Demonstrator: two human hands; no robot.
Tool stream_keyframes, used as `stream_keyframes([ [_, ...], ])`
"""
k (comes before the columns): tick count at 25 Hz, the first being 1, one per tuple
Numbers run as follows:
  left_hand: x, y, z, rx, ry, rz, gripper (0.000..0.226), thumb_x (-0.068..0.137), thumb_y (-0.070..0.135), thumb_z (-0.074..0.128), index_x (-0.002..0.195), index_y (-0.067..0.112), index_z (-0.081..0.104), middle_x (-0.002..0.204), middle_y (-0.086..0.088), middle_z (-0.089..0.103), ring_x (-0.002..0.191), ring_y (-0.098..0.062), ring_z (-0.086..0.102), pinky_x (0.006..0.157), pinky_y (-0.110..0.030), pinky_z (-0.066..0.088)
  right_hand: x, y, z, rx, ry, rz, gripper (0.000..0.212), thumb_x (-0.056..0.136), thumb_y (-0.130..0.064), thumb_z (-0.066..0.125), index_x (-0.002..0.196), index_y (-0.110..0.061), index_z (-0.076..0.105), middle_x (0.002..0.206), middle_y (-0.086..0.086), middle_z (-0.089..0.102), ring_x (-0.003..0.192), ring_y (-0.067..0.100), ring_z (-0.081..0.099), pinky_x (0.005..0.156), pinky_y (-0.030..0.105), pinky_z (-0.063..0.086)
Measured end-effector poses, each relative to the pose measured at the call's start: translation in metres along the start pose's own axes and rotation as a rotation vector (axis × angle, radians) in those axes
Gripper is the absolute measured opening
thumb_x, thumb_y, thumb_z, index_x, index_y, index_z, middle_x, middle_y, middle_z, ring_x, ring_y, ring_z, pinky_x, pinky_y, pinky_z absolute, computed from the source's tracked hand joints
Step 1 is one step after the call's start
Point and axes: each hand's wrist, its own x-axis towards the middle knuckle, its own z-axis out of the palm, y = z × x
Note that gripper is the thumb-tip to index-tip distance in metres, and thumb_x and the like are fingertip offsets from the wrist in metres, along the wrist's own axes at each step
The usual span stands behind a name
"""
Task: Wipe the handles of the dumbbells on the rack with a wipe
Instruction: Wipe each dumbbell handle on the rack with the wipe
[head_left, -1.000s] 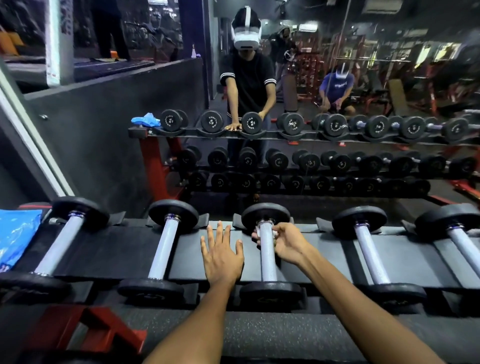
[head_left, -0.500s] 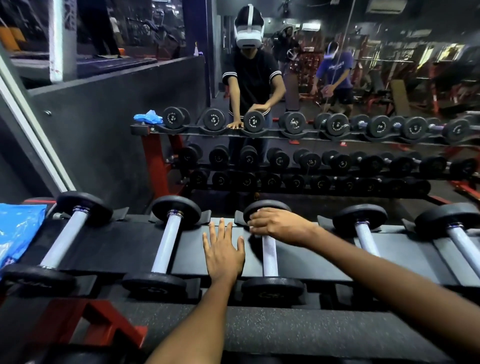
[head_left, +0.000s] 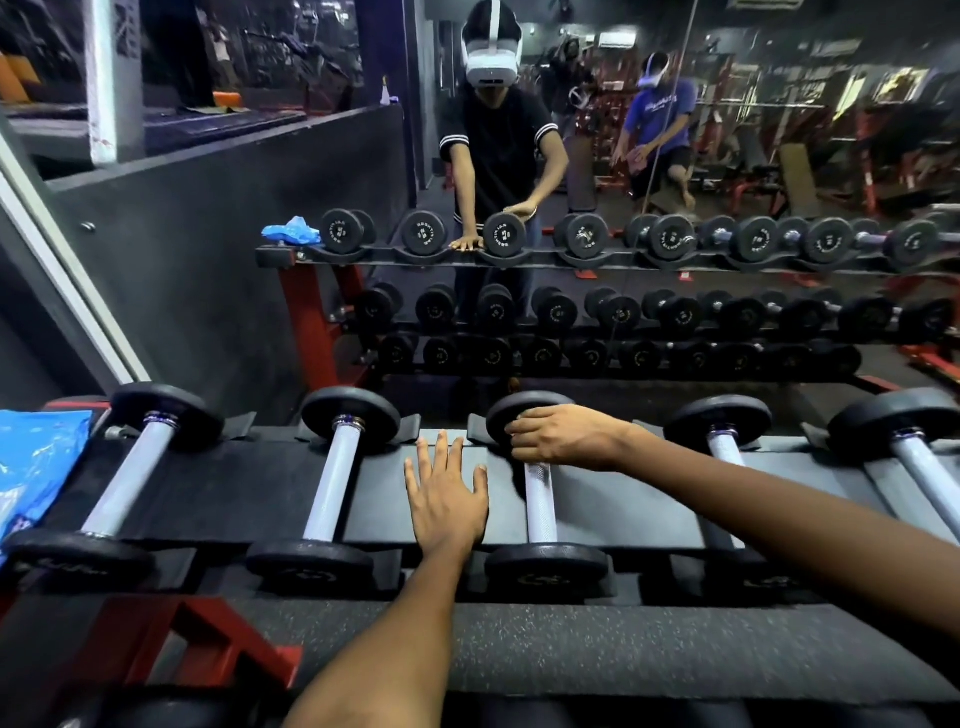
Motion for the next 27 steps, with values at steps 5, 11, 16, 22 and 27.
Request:
stream_keyframes([
  [5, 0.001, 0.0, 0.001, -0.018, 0.01, 0.002, 0.059, 0.098, 0.048, 0.034, 0.151, 0.023, 0.028, 0.161, 0.003, 0.019, 0.15, -0.018, -0.002, 0.121, -0.039, -0.006, -0.032, -0.034, 0.001, 0.218, 0.224, 0.539, 0.032, 0.081, -0.005, 0.053, 0.108, -0.009, 0.068, 0.103, 0.005, 0.07, 0.095, 0.02, 0.067, 0.072, 0.024, 0.055],
  [11, 0.0, 0.0, 0.001, -0.034, 0.023, -0.002, 0.058, 0.098, 0.047, 0.035, 0.151, 0.023, 0.03, 0.161, 0.003, 0.02, 0.15, -0.017, -0.002, 0.121, -0.037, -0.008, -0.002, -0.062, 0.005, 1.878, 0.608, 1.993, 0.022, 0.089, 0.01, 0.039, 0.101, 0.011, 0.057, 0.083, 0.016, 0.058, 0.07, 0.021, 0.055, 0.053, 0.026, 0.051],
  [16, 0.001, 0.001, 0.0, -0.037, 0.02, -0.003, 0.058, 0.098, 0.047, 0.035, 0.151, 0.022, 0.03, 0.16, 0.004, 0.02, 0.15, -0.017, -0.002, 0.121, -0.037, -0.008, 0.021, -0.045, 0.0, 2.54, 0.735, 1.908, 0.028, 0.06, 0.006, 0.037, 0.085, -0.001, 0.048, 0.079, 0.013, 0.046, 0.073, 0.029, 0.05, 0.066, 0.049, 0.058],
  [22, 0.002, 0.001, 0.001, -0.059, 0.028, -0.007, 0.058, 0.097, 0.046, 0.037, 0.15, 0.022, 0.033, 0.16, 0.003, 0.02, 0.15, -0.017, -0.001, 0.12, -0.035, -0.01, 0.012, -0.04, 0.003, 2.066, 0.627, 2.026, 0.021, 0.082, 0.006, 0.062, 0.099, -0.002, 0.053, 0.076, 0.011, 0.06, 0.064, 0.017, 0.06, 0.042, 0.023, 0.052],
  [27, 0.001, 0.0, 0.001, -0.058, 0.022, -0.015, 0.058, 0.097, 0.046, 0.038, 0.15, 0.022, 0.033, 0.16, 0.003, 0.021, 0.15, -0.017, 0.0, 0.121, -0.036, -0.008, 0.009, -0.039, -0.02, 1.385, 0.617, 1.763, 0.005, 0.076, -0.003, 0.071, 0.079, -0.007, 0.07, 0.079, 0.008, 0.069, 0.072, 0.018, 0.063, 0.067, 0.029, 0.053],
])
